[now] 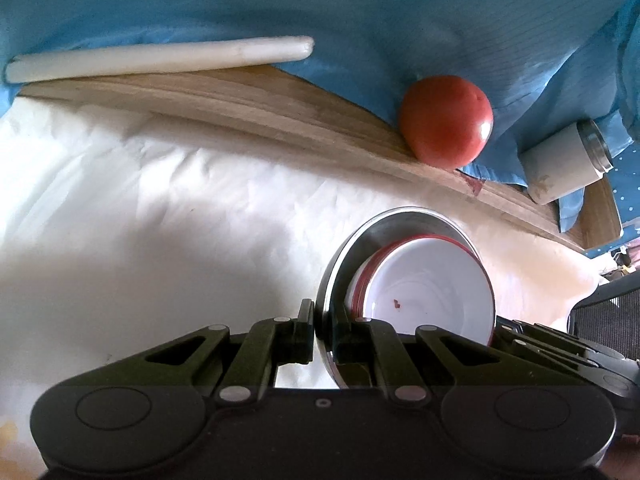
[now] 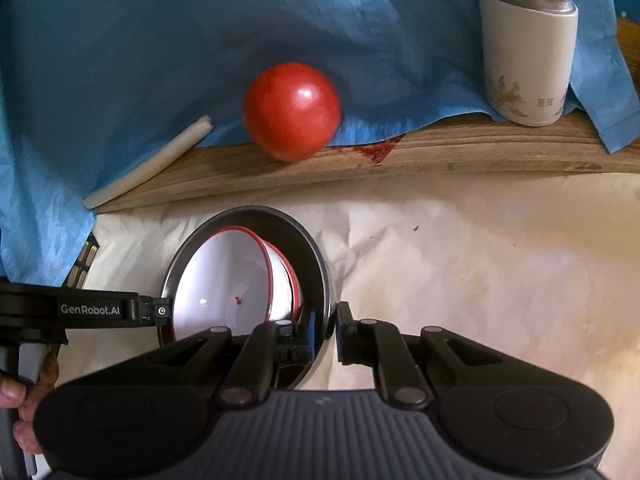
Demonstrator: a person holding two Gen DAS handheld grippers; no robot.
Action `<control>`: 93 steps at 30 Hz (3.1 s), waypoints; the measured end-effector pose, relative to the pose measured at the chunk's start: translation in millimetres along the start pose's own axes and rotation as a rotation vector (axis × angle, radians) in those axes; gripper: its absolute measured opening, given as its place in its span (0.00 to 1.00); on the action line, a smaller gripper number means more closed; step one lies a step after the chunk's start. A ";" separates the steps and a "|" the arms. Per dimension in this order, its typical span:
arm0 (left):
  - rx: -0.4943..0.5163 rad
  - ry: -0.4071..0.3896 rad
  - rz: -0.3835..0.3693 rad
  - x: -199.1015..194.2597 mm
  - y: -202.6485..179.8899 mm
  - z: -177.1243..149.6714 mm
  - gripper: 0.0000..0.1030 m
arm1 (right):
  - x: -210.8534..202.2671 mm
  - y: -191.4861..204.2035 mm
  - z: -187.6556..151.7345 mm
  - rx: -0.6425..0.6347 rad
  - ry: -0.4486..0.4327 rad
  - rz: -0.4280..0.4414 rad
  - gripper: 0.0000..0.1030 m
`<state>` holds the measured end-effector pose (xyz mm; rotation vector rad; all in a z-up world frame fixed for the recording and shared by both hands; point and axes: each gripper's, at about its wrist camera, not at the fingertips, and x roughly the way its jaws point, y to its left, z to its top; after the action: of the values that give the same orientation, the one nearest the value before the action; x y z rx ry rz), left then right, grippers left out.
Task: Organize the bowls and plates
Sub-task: 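Lift the steel bowl with nested white bowls and carry it over the plate stack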
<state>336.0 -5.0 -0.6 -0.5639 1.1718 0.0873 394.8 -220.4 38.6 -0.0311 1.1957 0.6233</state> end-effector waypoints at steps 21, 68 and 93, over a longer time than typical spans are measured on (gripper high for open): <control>-0.090 -0.028 0.026 -32.8 40.4 -33.9 0.07 | 5.3 40.6 -12.3 -0.134 0.057 0.071 0.11; -0.177 0.016 0.070 -57.6 76.8 -94.0 0.06 | 11.0 81.8 -40.6 -0.327 0.238 0.162 0.11; -0.181 0.054 0.084 -53.7 77.1 -101.9 0.06 | 17.0 83.0 -43.9 -0.335 0.292 0.165 0.11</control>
<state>201.2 26.1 -8.9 -0.6797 1.2477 0.2530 322.2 -158.9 31.4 -0.3182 1.3713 0.9848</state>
